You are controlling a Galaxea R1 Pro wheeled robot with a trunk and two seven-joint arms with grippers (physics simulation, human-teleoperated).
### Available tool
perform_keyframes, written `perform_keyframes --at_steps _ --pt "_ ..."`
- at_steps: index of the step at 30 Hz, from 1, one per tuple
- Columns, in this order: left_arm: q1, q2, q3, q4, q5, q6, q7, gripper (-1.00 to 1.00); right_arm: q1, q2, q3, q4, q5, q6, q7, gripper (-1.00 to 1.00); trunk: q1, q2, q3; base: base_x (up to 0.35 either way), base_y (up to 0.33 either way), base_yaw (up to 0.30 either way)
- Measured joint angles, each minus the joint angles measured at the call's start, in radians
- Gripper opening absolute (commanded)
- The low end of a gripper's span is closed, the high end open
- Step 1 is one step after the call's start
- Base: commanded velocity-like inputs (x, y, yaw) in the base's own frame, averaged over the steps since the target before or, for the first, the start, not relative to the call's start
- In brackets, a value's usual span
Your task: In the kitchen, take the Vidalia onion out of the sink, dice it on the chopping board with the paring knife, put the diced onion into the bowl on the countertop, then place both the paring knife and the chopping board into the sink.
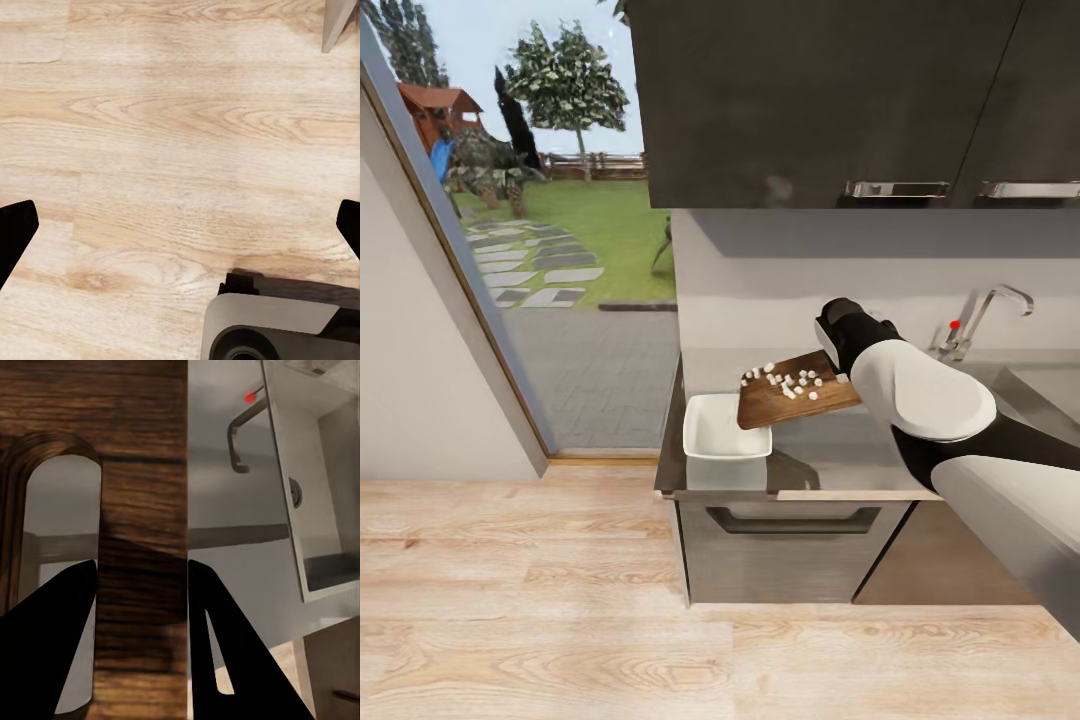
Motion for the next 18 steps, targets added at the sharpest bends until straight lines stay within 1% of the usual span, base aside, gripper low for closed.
perform_keyframes --at_steps 7,10,12,18 --pt "0.000 -0.006 0.000 0.000 0.000 0.000 0.000 1.00 0.000 0.000 0.001 0.002 0.000 0.001 -0.013 -1.00 0.000 0.000 0.000 0.000 0.001 0.000" --pt "0.000 -0.006 0.000 0.000 0.000 0.000 0.000 1.00 0.000 0.000 0.004 0.010 0.004 0.002 -0.014 -1.00 0.000 0.000 0.000 0.000 0.150 0.000" --pt "0.000 -0.006 0.000 0.000 0.000 0.000 0.000 1.00 0.000 0.000 0.001 0.012 -0.001 0.001 -0.015 -1.00 0.000 0.000 0.000 0.000 0.200 0.000" --pt "0.000 -0.006 0.000 0.000 0.000 0.000 0.000 1.00 0.000 0.000 0.001 0.012 0.001 0.001 -0.015 -1.00 0.000 0.000 0.000 0.000 0.030 0.000"
